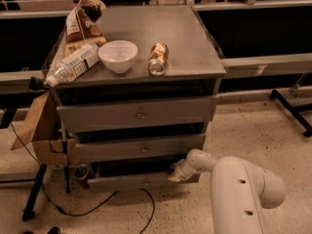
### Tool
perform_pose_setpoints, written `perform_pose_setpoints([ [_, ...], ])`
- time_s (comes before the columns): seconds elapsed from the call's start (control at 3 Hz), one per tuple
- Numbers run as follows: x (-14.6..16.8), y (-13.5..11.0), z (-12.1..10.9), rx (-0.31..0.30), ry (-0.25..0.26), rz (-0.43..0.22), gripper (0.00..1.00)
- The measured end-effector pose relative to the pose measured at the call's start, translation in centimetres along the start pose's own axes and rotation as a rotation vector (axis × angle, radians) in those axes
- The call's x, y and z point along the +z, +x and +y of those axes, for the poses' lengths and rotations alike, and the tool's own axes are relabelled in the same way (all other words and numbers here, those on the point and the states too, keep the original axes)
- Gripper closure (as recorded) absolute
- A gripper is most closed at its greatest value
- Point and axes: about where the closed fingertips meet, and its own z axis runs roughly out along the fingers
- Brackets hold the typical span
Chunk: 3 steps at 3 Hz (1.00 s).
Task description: Open bottom drawer
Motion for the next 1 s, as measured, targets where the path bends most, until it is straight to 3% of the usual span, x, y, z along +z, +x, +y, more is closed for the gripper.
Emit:
perform_pose_setpoints([
  [0.33, 0.3, -0.8, 0.7, 0.01, -0.014, -0.009, 0.35],
  [0.67, 0.2, -0.7, 0.6, 0.01, -0.015, -0.009, 0.12],
  [1.0, 1.9, -2.4, 4.8, 0.053, -0.1, -0.019, 0.0],
])
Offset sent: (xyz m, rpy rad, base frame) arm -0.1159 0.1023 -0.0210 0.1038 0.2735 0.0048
